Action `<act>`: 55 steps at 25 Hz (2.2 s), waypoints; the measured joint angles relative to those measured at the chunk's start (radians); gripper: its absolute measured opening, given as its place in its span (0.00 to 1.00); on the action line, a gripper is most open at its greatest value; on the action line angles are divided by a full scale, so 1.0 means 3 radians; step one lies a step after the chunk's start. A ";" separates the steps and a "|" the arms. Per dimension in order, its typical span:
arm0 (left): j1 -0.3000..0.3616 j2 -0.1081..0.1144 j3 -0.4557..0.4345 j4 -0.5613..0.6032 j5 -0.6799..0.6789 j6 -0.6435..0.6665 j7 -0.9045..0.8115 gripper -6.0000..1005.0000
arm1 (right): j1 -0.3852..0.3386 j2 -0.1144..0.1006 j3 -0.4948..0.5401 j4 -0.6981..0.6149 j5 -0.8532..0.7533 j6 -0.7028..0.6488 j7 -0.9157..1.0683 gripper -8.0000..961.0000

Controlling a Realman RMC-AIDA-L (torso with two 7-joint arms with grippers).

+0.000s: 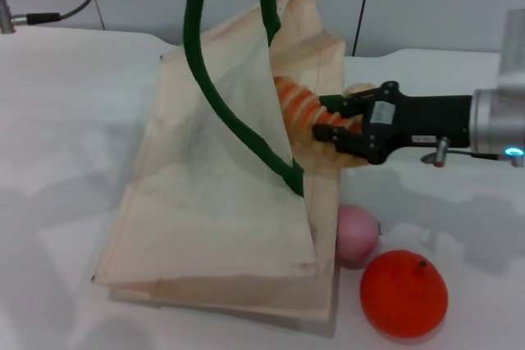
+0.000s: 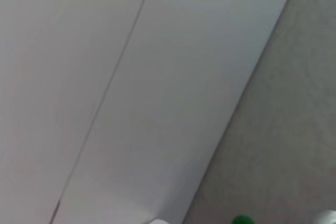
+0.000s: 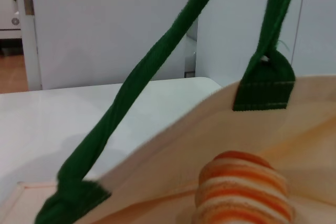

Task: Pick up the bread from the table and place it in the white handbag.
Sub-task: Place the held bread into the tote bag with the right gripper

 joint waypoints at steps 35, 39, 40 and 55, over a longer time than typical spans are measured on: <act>0.0006 -0.0001 -0.0005 0.0055 -0.0037 -0.0011 0.0030 0.14 | 0.0274 0.0024 0.0126 0.0485 0.0045 -0.0555 -0.0097 0.79; 0.0012 -0.0001 -0.0005 0.0055 -0.0037 -0.0012 0.0031 0.14 | 0.0264 0.0024 0.0126 0.0485 0.0044 -0.0555 -0.0077 0.86; 0.0012 -0.0001 -0.0005 0.0055 -0.0037 -0.0012 0.0031 0.14 | 0.0261 0.0024 0.0125 0.0485 0.0045 -0.0566 -0.0061 0.87; 0.0130 0.0000 -0.0005 0.0049 -0.0020 -0.0192 0.0031 0.13 | -0.0343 -0.0005 0.0645 0.0121 0.0076 -0.0498 0.0007 0.91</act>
